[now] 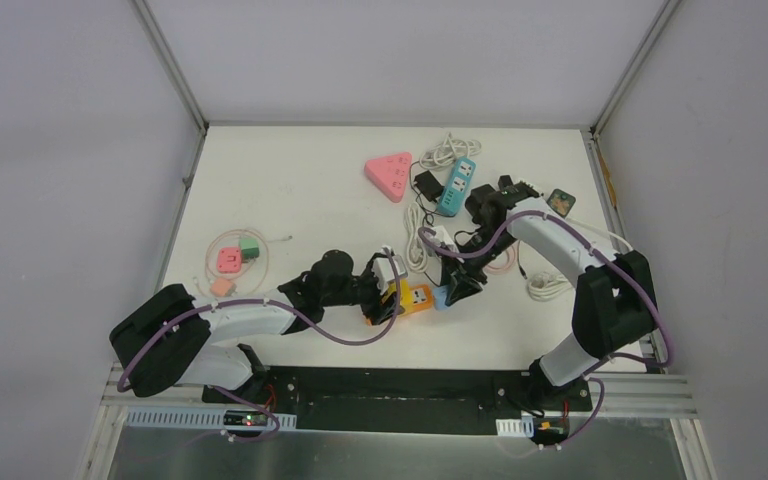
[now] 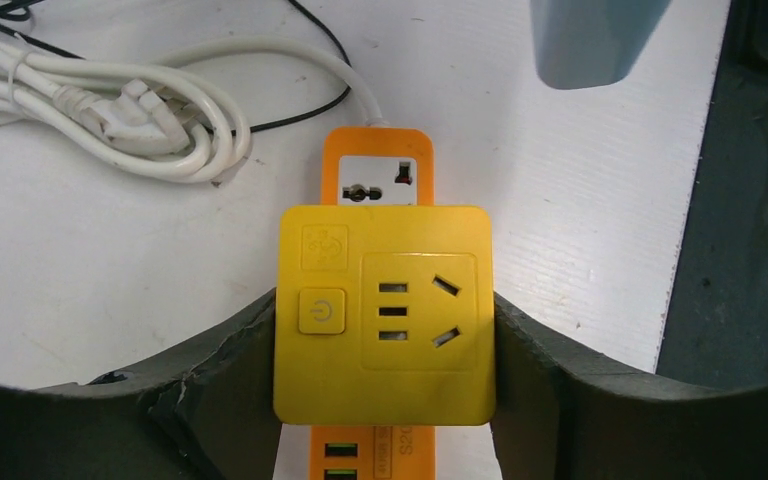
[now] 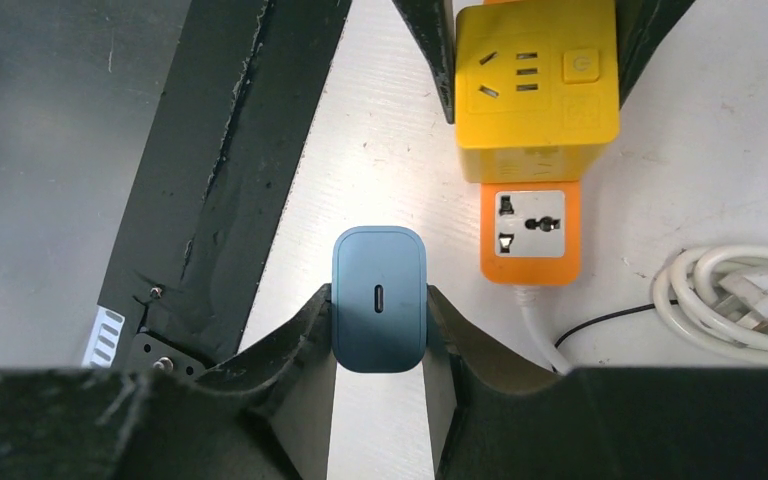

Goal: Pull the plug off the socket
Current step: Remove the plug from the socket.

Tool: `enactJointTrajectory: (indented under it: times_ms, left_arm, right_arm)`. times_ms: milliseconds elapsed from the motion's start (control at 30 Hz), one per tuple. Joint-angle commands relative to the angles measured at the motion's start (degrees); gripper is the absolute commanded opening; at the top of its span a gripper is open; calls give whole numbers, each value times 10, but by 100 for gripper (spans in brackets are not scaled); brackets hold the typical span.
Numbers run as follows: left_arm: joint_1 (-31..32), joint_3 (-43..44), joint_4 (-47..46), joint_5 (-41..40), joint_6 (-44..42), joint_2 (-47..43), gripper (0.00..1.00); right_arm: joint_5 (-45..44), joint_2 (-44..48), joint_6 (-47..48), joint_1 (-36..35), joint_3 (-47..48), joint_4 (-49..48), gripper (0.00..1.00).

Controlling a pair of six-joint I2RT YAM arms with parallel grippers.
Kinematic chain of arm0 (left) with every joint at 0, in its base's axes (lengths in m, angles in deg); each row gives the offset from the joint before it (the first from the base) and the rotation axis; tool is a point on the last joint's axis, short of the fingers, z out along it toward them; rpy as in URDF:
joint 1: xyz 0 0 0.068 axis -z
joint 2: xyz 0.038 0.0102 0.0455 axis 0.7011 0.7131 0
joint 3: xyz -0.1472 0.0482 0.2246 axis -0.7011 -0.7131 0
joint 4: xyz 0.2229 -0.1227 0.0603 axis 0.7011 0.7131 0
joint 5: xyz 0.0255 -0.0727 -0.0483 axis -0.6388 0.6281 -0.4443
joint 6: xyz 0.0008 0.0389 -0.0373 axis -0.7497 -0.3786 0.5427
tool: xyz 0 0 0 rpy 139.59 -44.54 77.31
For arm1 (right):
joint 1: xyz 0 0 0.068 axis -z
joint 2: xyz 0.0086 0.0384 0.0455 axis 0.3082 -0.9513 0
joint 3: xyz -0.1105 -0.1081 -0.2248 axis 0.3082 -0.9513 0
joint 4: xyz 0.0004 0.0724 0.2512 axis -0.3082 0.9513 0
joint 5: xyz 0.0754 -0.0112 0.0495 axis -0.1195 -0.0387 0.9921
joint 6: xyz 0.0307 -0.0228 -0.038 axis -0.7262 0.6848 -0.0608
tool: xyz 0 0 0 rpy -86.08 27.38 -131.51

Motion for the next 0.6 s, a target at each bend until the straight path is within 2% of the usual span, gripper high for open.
enactJointTrajectory:
  times_ms: [0, 233, 333, 433, 500, 567]
  left_arm:
    - [-3, 7, 2, -50, 19, -12, 67]
    - [-2, 22, 8, -48, 28, -23, 83]
    - [-3, 31, 20, -56, 34, -28, 87]
    - [-3, 22, 13, -80, 40, -50, 89]
    - [-2, 8, -8, -101, 47, -75, 98]
    - [-3, -7, -28, -118, 54, -102, 99]
  right_arm:
    - [31, 7, 22, 4, 29, 37, 0]
    - [46, -6, 16, 5, 44, 54, 0]
    - [50, -8, 17, 6, 48, 61, 0]
    - [52, -6, 18, 6, 50, 66, 0]
    - [52, -6, 17, 6, 53, 69, 0]
    - [52, -6, 14, 7, 57, 73, 0]
